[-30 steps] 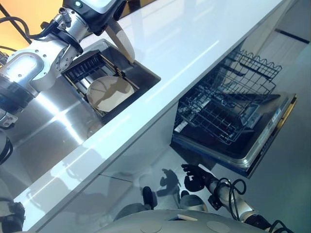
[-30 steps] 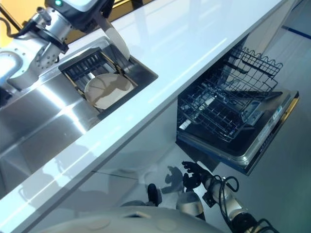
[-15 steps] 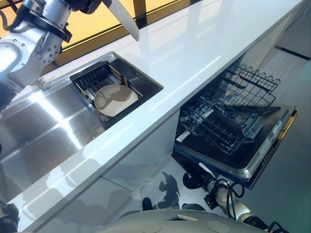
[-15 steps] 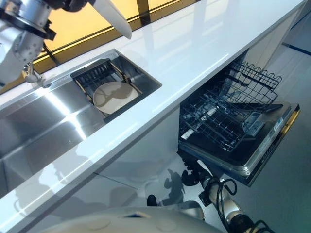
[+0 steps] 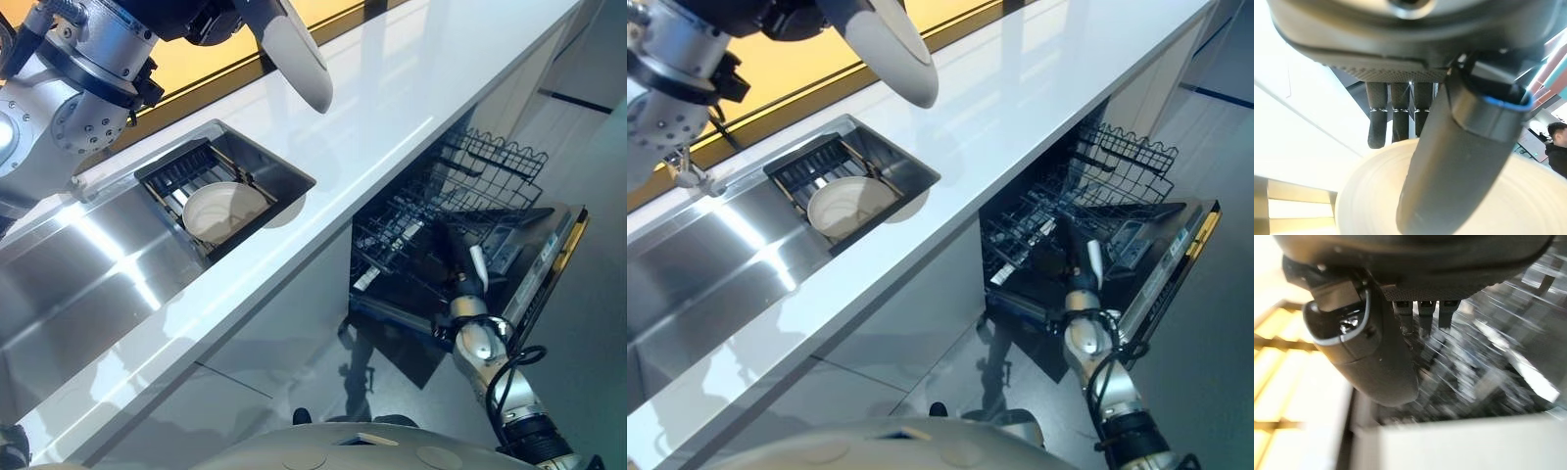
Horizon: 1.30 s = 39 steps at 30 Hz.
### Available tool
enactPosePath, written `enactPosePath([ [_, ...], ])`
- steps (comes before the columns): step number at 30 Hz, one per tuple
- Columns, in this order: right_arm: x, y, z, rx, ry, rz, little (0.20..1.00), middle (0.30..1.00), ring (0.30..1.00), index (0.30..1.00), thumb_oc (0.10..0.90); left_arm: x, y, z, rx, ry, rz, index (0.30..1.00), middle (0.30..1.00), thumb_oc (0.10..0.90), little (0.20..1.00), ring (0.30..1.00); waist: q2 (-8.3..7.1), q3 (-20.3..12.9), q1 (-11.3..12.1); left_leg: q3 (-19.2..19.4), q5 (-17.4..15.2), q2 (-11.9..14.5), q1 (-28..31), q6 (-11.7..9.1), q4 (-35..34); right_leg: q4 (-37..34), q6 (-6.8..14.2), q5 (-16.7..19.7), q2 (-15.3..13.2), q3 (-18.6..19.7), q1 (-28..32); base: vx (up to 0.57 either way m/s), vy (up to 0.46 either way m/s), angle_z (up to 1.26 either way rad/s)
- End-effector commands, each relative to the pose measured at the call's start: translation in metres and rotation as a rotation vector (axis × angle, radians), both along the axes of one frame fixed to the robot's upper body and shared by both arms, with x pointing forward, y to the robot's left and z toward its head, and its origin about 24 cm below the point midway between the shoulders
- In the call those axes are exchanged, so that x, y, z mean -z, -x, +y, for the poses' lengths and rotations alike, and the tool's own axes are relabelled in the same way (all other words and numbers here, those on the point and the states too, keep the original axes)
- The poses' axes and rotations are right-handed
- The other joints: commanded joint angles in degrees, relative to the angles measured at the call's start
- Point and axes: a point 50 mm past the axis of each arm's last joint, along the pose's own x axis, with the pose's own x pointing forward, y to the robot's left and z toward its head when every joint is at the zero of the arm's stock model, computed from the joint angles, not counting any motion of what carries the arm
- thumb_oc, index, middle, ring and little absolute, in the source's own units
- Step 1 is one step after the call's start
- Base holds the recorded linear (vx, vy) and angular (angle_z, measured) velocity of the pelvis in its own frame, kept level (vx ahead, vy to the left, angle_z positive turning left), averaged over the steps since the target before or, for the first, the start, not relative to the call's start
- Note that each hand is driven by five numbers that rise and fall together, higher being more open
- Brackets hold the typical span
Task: Pick up plates and place into dishwasher.
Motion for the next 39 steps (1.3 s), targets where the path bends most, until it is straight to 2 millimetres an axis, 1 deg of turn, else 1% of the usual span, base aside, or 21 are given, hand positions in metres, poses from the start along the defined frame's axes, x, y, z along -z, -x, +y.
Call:
enactPosePath([
  [1,-0.104,-0.021,0.005,-0.185,0.223,-0.49,0.9,0.9,0.9,0.9,0.8,-0.053,0.013,0.038,-0.111,0.15,-0.157,0.3,0.3,0.1,0.2,0.3,-0.8,-3.24,0.49,0.33,-7.14,-1.29,3.47,-0.24,0.09,0.56,1.45,5.62,3.38,1.3,-3.45,-0.05,-0.024,-0.02],
  [4,-0.125,-0.024,0.006,-0.273,0.291,-0.532,0.9,0.9,0.9,0.9,0.8,-0.05,0.01,0.038,-0.102,0.14,-0.136,0.3,0.3,0.1,0.2,0.3,-1.2,-3.37,0.99,0.25,-7.06,-1.28,3.39,-0.41,0.09,0.25,1.56,5.73,3.33,0.98,-3.3,-0.05,-0.028,-0.02],
  [9,-0.145,-0.03,0.009,-0.349,0.331,-0.558,0.9,0.9,0.9,0.9,0.8,-0.043,0.008,0.037,-0.091,0.136,-0.115,0.3,0.3,0.1,0.2,0.3,-1.87,-3.36,1.82,0.09,-6.74,-1.21,3.16,-0.49,0.09,-0.31,1.31,5.66,3.47,0.59,-2.99,-0.04,-0.021,-0.02],
  [15,-0.164,-0.033,0.034,-0.53,0.447,-0.579,0.9,0.9,0.9,0.9,0.8,-0.037,0.008,0.037,-0.083,0.136,-0.108,0.3,0.3,0.1,0.2,0.3,-2.1,-3.35,2.5,0.1,-5.81,-1.17,2.55,-0.5,0.09,-0.37,0.82,6.12,3.59,0.14,-3.4,-0.05,-0.013,-0.01],
  [17,-0.168,-0.035,0.042,-0.597,0.451,-0.563,0.9,0.9,0.9,0.9,0.8,-0.036,0.009,0.035,-0.071,0.134,-0.112,0.3,0.3,0.1,0.2,0.3,-2.26,-3.37,2.75,0.1,-5.7,-1.21,2.48,-0.53,0.09,-0.6,0.75,6.18,3.57,-0.03,-3.24,-0.02,-0.003,-0.03],
  [18,-0.17,-0.036,0.046,-0.624,0.452,-0.557,0.9,0.9,0.9,0.9,0.8,-0.035,0.009,0.034,-0.063,0.133,-0.115,0.3,0.3,0.1,0.2,0.3,-2.33,-3.49,2.91,-0.03,-6.21,-1.24,2.7,-0.55,0.09,-0.87,0.77,5.68,3.51,-0.14,-2.8,0.0,0.0,0.0],
  [19,-0.171,-0.037,0.047,-0.628,0.45,-0.558,0.9,0.9,0.9,0.9,0.8,-0.035,0.009,0.033,-0.062,0.133,-0.117,0.3,0.3,0.1,0.2,0.3,-2.36,-3.35,2.93,0.05,-5.61,-1.22,2.45,-0.59,0.09,-0.76,0.69,6.19,3.54,-0.18,-3.11,0.0,0.0,0.0],
  [21,-0.174,-0.04,0.052,-0.652,0.436,-0.56,0.9,0.9,0.9,0.9,0.8,-0.034,0.01,0.029,-0.047,0.132,-0.123,0.3,0.3,0.1,0.2,0.3,-2.51,-3.49,3.32,-0.26,-6.12,-1.32,2.6,-0.61,0.09,-1.11,0.64,5.77,3.54,-0.38,-2.68,0.0,0.0,0.0],
  [22,-0.176,-0.041,0.054,-0.657,0.433,-0.565,0.9,0.9,0.9,0.9,0.8,-0.034,0.011,0.028,-0.046,0.131,-0.127,0.3,0.3,0.1,0.2,0.3,-2.55,-3.37,3.37,-0.18,-5.47,-1.3,2.29,-0.66,0.09,-1.04,0.55,6.34,3.56,-0.43,-2.99,0.0,0.0,0.0],
  [24,-0.178,-0.043,0.059,-0.676,0.411,-0.574,0.9,0.9,0.9,0.9,0.8,-0.034,0.012,0.025,-0.039,0.131,-0.131,0.3,0.3,0.1,0.2,0.3,-2.63,-3.48,3.67,-0.29,-5.37,-1.32,2.18,-0.7,0.09,-1.17,0.5,6.42,3.57,-0.57,-2.96,-0.03,-0.006,0.0],
  [31,-0.187,-0.043,0.084,-0.767,0.345,-0.634,0.9,0.9,0.9,0.9,0.8,-0.032,0.011,0.021,-0.021,0.158,-0.138,0.3,0.3,0.1,0.2,0.3,-2.82,-3.63,4.6,-0.69,-4.99,-1.44,1.75,-0.81,0.09,-1.38,0.39,6.64,3.45,-1.06,-3.02,-0.02,-0.014,0.05],
  [33,-0.19,-0.044,0.09,-0.769,0.33,-0.658,0.9,0.9,0.9,0.9,0.8,-0.031,0.009,0.019,-0.014,0.168,-0.137,0.3,0.3,0.1,0.2,0.3,-2.81,-3.58,4.83,-0.89,-4.99,-1.49,1.75,-0.74,0.09,-1.4,0.29,6.62,3.43,-1.21,-2.98,0.0,0.0,0.0],
  [39,-0.199,-0.048,0.108,-0.679,0.361,-0.765,0.9,0.9,0.9,0.9,0.8,-0.029,0.007,0.013,0.037,0.228,-0.132,0.3,0.3,0.1,0.2,0.3,-2.77,-3.71,5.68,-1.23,-5.09,-1.63,1.78,-0.76,0.09,-1.64,0.15,6.53,3.34,-1.65,-2.72,0.0,-0.002,0.01],
])
